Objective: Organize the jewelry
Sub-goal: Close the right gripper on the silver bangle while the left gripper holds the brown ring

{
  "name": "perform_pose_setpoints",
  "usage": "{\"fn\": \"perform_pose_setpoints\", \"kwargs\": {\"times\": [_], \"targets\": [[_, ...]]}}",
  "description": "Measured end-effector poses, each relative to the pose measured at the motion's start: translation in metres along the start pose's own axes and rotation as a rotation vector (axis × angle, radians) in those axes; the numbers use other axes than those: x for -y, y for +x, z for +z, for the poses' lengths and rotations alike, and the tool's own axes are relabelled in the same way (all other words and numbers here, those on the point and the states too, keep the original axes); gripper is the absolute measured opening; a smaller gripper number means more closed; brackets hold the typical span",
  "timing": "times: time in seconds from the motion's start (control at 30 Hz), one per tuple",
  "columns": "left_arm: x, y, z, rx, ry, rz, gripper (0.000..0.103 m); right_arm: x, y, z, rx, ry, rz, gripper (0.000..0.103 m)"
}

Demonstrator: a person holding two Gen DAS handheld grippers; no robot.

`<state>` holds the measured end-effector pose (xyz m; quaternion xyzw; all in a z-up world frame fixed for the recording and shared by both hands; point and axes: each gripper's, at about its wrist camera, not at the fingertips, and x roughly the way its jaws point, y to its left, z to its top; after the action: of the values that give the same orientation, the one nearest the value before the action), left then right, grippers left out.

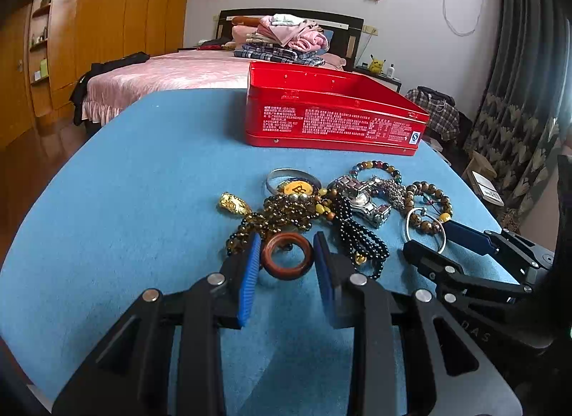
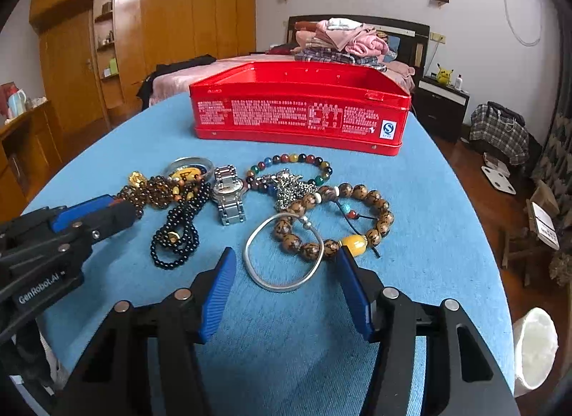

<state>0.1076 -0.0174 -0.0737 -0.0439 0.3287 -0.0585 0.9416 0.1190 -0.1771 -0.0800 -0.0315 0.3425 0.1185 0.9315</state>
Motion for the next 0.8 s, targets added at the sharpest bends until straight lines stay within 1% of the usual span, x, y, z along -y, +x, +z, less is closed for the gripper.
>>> {"fn": "perform_pose_setpoints", "kwargs": {"times": [0.07, 0.1, 0.33, 0.5, 0.53, 0.57, 0.63, 0.67, 0.7, 0.73, 0.8], "targets": [[0.0, 0.0, 0.0, -0.001, 0.001, 0.002, 0.029, 0.002, -0.001, -0.001, 0.0, 0.009, 0.01, 0.046], [0.0, -0.001, 0.0, 0.0, 0.003, 0.004, 0.029, 0.002, -0.002, -0.001, 0.003, 0.012, 0.016, 0.043], [-0.003, -0.003, 0.003, 0.008, 0.0, 0.015, 0.029, 0.012, -0.012, -0.005, 0.015, 0.055, 0.07, 0.043], [-0.001, -0.004, 0.007, 0.013, -0.001, 0.006, 0.029, 0.02, -0.026, 0.0, 0.042, 0.08, 0.079, 0.043], [0.0, -0.004, 0.008, 0.016, 0.0, 0.005, 0.029, 0.021, -0.029, 0.004, 0.051, 0.08, 0.078, 0.038], [0.001, -0.005, 0.012, 0.023, 0.003, 0.003, 0.029, 0.022, -0.03, 0.008, 0.058, 0.079, 0.082, 0.022], [0.005, -0.005, 0.019, 0.037, 0.006, -0.002, 0.029, 0.023, -0.03, 0.016, 0.047, 0.078, 0.091, 0.022], [0.006, -0.005, 0.024, 0.046, 0.004, -0.005, 0.029, 0.024, -0.026, 0.017, 0.012, 0.07, 0.09, 0.022], [0.008, -0.005, 0.028, 0.051, 0.002, -0.009, 0.029, 0.024, -0.02, 0.017, -0.021, 0.064, 0.096, 0.022], [0.008, -0.005, 0.028, 0.054, 0.003, -0.011, 0.029, 0.026, -0.018, 0.014, -0.028, 0.08, 0.1, 0.022], [0.009, -0.005, 0.029, 0.06, 0.007, -0.011, 0.029, 0.029, -0.016, 0.009, -0.041, 0.103, 0.122, 0.025]]}}
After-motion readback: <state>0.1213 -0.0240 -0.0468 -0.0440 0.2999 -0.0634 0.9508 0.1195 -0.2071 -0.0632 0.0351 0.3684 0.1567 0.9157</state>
